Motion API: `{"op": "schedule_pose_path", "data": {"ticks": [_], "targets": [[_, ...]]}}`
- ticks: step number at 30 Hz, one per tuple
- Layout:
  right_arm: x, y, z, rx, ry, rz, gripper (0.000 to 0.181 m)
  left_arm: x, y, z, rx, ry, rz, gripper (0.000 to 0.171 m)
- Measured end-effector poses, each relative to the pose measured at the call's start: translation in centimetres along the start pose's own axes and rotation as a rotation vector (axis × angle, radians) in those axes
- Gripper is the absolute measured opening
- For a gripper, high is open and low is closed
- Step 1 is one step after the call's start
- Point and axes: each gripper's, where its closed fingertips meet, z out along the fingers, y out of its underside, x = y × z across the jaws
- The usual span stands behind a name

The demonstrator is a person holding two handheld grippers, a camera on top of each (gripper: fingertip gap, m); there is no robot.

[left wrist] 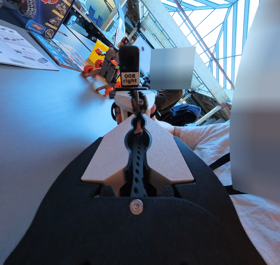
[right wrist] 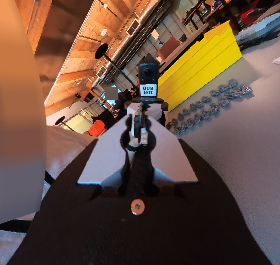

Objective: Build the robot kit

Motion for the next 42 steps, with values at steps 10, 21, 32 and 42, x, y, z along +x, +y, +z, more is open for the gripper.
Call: {"op": "schedule_pose_path", "data": {"ticks": [10,21,32,42], "targets": [[0.1,-0.3,-1.0,0.011,0.01,0.006,0.004,-0.3,0.1,-1.7,-0.073,-0.099,0.056,0.018],[4.9,0.7,-4.5,-0.157,0.208,-0.114,0.005,-5.7,-1.5,-15.2,-0.423,-0.925,0.376,0.01],[4.5,0.6,-5.4,-0.102,0.167,-0.061,0.005,-14.1,-6.5,-13.4,-1.067,-0.946,0.798,0.018],[4.2,1.1,-5.4,-0.139,0.172,-0.087,0.005,-18.1,-6.0,-13.6,-1.375,-0.775,1.002,0.019]]}}
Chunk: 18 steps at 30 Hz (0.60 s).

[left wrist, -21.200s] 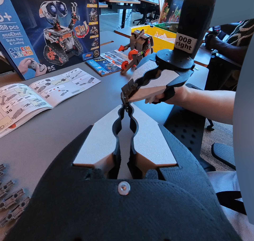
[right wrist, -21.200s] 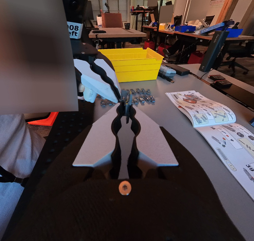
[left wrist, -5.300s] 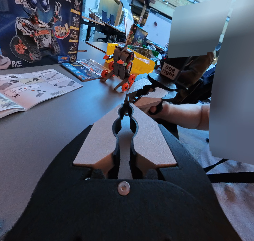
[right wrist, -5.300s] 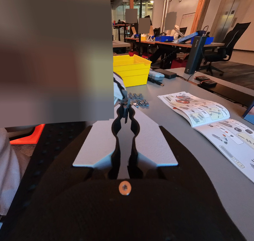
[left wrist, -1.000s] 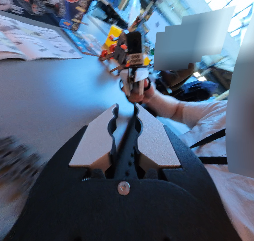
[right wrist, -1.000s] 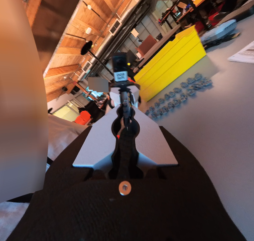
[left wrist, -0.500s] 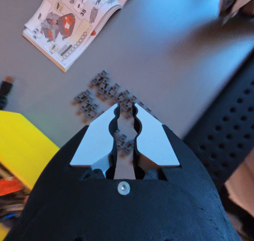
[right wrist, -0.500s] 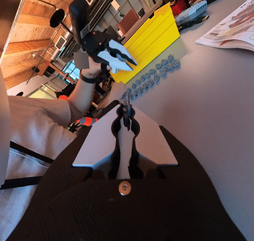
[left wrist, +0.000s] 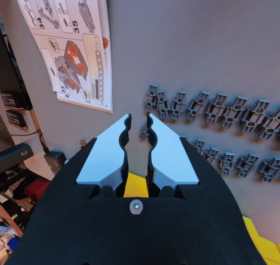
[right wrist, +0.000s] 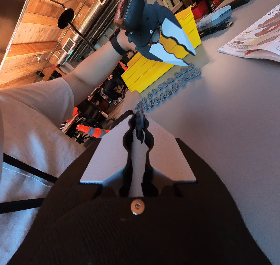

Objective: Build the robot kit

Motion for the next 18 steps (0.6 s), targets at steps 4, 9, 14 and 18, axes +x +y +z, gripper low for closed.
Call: {"op": "schedule_pose_path", "data": {"ticks": [4,9,14,18], "targets": [[0.0,0.5,0.3,-0.031,-0.009,0.008,0.005,1.0,0.0,0.8,-0.022,0.127,-0.045,0.022],[0.3,0.6,0.3,-0.036,-0.003,0.015,0.005,0.8,0.7,1.8,-0.058,0.16,-0.05,0.014],[0.8,0.7,0.3,-0.04,0.003,0.038,0.005,1.1,0.5,2.0,-0.069,0.178,-0.003,0.014],[0.8,0.8,0.4,-0.044,-0.005,0.047,0.006,1.3,0.2,2.3,-0.073,0.19,0.015,0.013]]}}
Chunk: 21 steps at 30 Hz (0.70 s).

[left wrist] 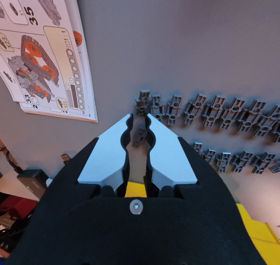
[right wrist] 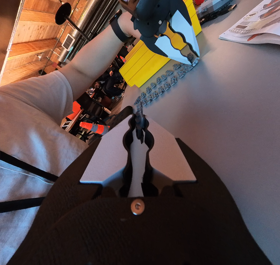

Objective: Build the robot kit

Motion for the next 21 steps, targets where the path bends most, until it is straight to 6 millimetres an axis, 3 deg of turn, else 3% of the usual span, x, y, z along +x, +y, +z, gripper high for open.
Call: {"op": "schedule_pose_path", "data": {"ticks": [3,14,17,21], "targets": [[0.1,0.1,0.0,-0.008,0.005,-0.002,0.006,0.0,-0.3,0.1,0.003,0.012,-0.002,0.001],[0.1,-0.4,-0.4,0.014,0.012,0.0,0.005,-1.5,-2.7,0.3,0.098,0.029,-0.129,0.0],[0.0,-0.5,-0.5,0.017,0.013,-0.004,0.005,-2.9,-2.6,-0.7,0.133,0.021,-0.294,0.004],[-0.2,-0.7,-0.6,0.027,0.01,-0.009,0.005,-1.2,-4.4,-2.2,0.282,0.242,-0.558,0.022]]}}
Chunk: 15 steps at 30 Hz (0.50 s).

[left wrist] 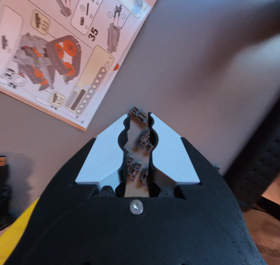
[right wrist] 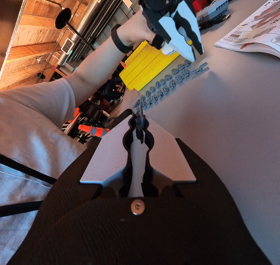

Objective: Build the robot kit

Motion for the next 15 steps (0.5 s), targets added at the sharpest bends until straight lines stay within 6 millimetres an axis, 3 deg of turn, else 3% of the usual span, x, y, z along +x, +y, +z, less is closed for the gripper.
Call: {"op": "schedule_pose_path", "data": {"ticks": [3,8,10,15], "targets": [[-0.1,0.1,0.1,-0.003,-0.008,0.005,0.005,0.3,0.9,0.3,-0.009,0.009,-0.056,0.033],[-0.1,0.3,0.3,-0.013,-0.01,0.006,0.005,0.8,1.3,1.3,-0.067,-0.143,-0.042,0.031],[0.0,0.1,0.1,-0.007,-0.005,0.005,0.005,0.6,1.1,1.3,-0.064,-0.222,-0.063,0.021],[0.1,-0.1,-0.1,0.005,-0.004,0.015,0.005,0.6,1.6,1.8,-0.114,-0.356,-0.086,0.022]]}}
